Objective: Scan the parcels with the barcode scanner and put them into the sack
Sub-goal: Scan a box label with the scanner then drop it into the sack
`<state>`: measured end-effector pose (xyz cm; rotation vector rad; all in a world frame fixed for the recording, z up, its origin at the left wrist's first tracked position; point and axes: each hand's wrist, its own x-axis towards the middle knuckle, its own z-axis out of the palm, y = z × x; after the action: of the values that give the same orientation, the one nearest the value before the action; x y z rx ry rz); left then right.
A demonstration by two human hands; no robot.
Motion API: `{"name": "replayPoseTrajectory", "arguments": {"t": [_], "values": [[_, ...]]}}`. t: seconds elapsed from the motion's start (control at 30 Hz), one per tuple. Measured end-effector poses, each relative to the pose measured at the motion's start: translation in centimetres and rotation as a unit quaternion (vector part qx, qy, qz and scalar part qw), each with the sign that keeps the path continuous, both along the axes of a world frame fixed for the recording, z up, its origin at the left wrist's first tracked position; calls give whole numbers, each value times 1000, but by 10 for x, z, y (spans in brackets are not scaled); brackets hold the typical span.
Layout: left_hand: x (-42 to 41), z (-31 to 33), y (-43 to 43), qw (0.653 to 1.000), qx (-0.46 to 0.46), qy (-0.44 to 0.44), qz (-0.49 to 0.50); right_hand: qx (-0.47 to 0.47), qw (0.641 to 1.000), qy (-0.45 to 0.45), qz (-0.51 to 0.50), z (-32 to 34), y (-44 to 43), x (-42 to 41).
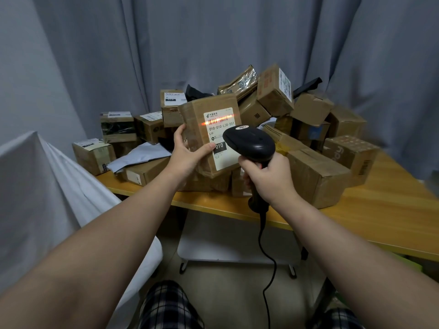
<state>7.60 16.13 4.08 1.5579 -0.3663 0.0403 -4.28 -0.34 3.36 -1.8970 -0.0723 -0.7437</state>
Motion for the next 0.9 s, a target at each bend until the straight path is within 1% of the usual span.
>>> {"name": "replayPoseTrajectory", "arguments": {"t": [0.57, 0.8, 0.9], "values": [[3, -5, -3, 999, -28, 24, 10, 13, 999, -46, 1, -14, -2, -4], [3, -6, -4, 1000, -22, 17, 11, 20, 999, -43, 8, -15, -3, -3], [1, -7, -5, 1000, -16, 1, 20, 19, 999, -37, 10, -14, -4, -1]]}}
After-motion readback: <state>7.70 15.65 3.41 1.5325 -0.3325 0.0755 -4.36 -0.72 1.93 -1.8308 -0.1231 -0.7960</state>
